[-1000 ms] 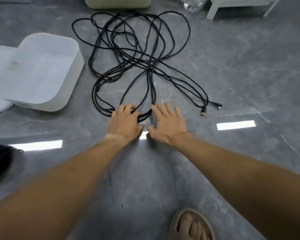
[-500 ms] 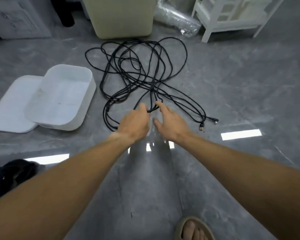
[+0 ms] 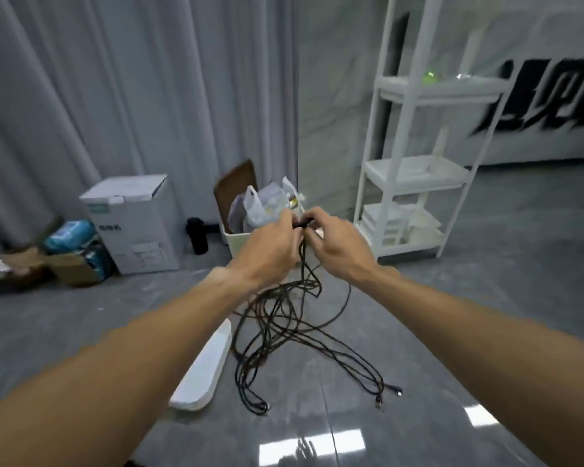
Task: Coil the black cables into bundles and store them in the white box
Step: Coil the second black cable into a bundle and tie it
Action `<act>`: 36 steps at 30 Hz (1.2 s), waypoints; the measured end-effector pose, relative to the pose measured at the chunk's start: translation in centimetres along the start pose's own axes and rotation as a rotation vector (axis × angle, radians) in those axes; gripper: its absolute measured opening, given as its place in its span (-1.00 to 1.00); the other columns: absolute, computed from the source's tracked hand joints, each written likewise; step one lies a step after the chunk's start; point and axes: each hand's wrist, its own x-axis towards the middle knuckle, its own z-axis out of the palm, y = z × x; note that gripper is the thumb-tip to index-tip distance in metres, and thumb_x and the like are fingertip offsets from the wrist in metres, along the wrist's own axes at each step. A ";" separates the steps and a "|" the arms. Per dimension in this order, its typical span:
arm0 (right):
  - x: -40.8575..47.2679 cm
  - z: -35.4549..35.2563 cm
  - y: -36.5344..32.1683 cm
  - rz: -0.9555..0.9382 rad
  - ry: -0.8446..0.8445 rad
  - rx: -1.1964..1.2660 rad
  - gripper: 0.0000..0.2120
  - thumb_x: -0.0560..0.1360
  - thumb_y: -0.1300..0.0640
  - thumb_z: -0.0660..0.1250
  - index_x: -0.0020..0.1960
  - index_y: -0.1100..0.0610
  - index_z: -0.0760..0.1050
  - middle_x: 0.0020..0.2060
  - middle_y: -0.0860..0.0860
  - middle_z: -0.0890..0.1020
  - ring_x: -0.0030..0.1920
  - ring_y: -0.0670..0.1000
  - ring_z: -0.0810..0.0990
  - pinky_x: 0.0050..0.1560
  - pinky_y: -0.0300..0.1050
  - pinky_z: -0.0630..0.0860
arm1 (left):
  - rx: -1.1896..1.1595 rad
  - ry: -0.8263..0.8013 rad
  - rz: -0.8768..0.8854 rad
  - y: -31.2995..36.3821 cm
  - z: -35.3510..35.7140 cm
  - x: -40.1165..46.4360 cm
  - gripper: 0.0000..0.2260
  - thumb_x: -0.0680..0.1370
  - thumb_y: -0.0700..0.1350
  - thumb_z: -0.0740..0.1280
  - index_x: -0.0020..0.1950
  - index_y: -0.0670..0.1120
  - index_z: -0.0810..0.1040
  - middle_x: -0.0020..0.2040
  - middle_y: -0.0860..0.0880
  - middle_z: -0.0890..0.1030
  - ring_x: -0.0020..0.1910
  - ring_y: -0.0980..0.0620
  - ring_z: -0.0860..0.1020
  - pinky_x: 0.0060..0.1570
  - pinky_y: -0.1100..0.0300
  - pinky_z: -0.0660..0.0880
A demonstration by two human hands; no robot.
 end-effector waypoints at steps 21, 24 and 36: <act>0.5 -37.3 -31.8 -0.347 0.338 0.153 -0.84 0.65 0.18 0.13 0.13 0.08 0.47 -0.09 0.08 0.67 -0.09 0.14 0.60 -0.14 -0.05 0.48 | 0.053 0.528 0.324 28.0 -39.8 -1.3 -0.92 0.65 0.01 0.24 0.04 0.02 0.43 -0.17 0.07 0.55 -0.17 0.03 0.51 -0.22 0.15 0.34; -0.9 -40.8 -34.3 -0.382 0.352 0.166 -0.87 0.66 0.13 0.15 0.11 0.04 0.47 -0.06 0.07 0.68 -0.06 0.13 0.62 -0.17 -0.14 0.50 | 0.074 0.571 0.331 30.6 -42.7 -2.6 -0.84 0.63 0.08 0.27 0.10 0.02 0.48 -0.27 0.17 0.47 -0.28 0.21 0.45 -0.31 0.33 0.29; -5.3 -49.0 -40.4 -0.500 0.420 0.149 -0.84 0.67 0.11 0.16 0.15 0.10 0.48 -0.08 0.08 0.66 -0.13 0.06 0.57 -0.13 -0.10 0.49 | -0.066 0.517 0.382 38.1 -49.2 -7.5 -0.74 0.62 0.12 0.29 0.04 -0.06 0.58 -0.19 -0.06 0.66 -0.18 -0.07 0.62 -0.14 0.05 0.55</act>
